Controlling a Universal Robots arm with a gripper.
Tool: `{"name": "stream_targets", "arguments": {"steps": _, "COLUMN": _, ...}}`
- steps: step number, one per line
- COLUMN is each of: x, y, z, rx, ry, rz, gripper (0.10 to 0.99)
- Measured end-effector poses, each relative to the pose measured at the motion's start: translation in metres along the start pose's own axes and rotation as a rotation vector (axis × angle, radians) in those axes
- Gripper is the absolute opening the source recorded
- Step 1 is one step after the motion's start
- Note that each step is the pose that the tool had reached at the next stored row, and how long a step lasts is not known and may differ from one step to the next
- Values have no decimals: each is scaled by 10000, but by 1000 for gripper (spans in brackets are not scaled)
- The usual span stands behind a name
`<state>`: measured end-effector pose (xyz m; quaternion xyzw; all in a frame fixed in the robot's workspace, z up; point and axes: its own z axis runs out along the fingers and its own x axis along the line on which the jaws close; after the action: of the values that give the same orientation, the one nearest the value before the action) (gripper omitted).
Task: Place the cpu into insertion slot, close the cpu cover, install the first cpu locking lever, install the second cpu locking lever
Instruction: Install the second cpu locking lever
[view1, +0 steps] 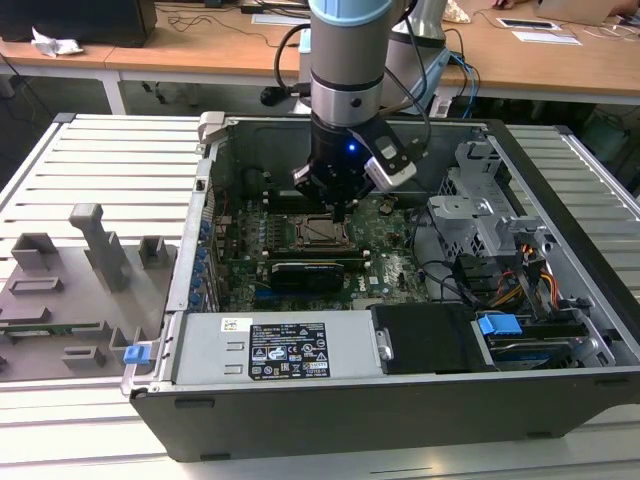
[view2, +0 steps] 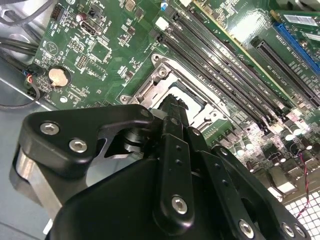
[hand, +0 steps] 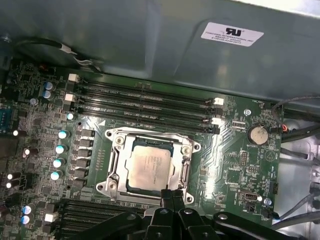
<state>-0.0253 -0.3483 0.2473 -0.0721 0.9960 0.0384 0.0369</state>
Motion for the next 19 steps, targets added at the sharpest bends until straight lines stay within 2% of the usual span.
{"name": "stream_targets", "arguments": {"steps": 9, "x": 7, "y": -53, "z": -4, "rx": 0, "ry": 0, "rz": 0, "gripper": 106}}
{"name": "stream_targets", "arguments": {"steps": 13, "x": 19, "y": -132, "z": -11, "rx": 0, "ry": 0, "rz": 0, "gripper": 106}}
{"name": "stream_targets", "arguments": {"steps": 14, "x": 21, "y": -153, "z": -12, "rx": -48, "ry": 33, "rz": 6, "gripper": 106}}
{"name": "stream_targets", "arguments": {"steps": 15, "x": 26, "y": -179, "z": -10, "rx": -192, "ry": 160, "rz": 27, "gripper": 106}}
{"name": "stream_targets", "arguments": {"steps": 16, "x": 29, "y": -201, "z": -6, "rx": -285, "ry": 316, "rz": 46, "gripper": 106}}
{"name": "stream_targets", "arguments": {"steps": 17, "x": 39, "y": -234, "z": 9, "rx": -345, "ry": 351, "rz": 53, "gripper": 106}}
{"name": "stream_targets", "arguments": {"steps": 19, "x": 71, "y": -274, "z": 21, "rx": -419, "ry": 340, "rz": 59, "gripper": 106}}
